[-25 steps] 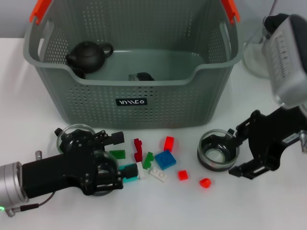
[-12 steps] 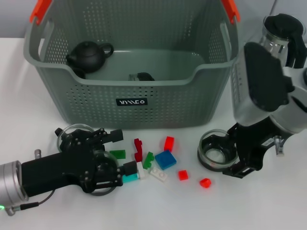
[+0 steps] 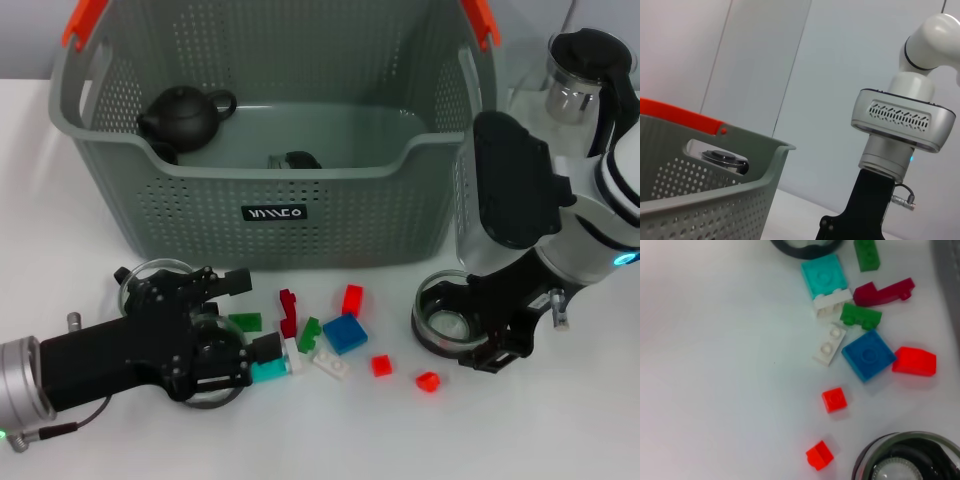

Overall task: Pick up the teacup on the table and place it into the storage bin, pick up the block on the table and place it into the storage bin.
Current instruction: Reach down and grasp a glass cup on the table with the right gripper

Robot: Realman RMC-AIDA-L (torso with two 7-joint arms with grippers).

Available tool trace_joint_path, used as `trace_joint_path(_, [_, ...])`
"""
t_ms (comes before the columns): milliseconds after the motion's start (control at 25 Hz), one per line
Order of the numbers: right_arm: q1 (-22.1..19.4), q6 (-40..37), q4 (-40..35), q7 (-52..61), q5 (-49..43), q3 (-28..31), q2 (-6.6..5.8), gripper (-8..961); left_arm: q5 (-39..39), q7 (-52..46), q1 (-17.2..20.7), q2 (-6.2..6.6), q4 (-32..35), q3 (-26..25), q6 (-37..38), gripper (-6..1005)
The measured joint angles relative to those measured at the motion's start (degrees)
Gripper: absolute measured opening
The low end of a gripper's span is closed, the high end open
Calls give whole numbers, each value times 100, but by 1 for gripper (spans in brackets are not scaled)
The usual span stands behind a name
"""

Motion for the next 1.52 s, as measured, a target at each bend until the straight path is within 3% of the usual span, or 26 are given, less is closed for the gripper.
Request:
trace_joint_path(160, [26, 57, 47, 53, -1, -10, 1, 665, 0, 1, 24, 0, 0, 0, 2, 914])
trace_joint_path(400, [32, 110, 65, 101, -3, -89, 4, 840, 1, 8, 29, 0, 0, 0, -3, 914])
trace_joint_path(800, [26, 279, 140, 197, 11, -321, 10, 874, 1, 19, 31, 0, 0, 0, -8, 914])
trace_joint_path(1040, [40, 279, 253, 203, 31, -331, 10, 869, 1, 21, 34, 0, 0, 0, -9, 914])
trace_joint_path(1240, [54, 313, 360, 209, 14, -384, 16, 778, 1, 21, 40, 0, 0, 0, -14, 914])
trace_joint_path(1520, [54, 348, 422, 248, -2, -483, 19, 750, 1, 21, 40, -9, -6, 0, -16, 914])
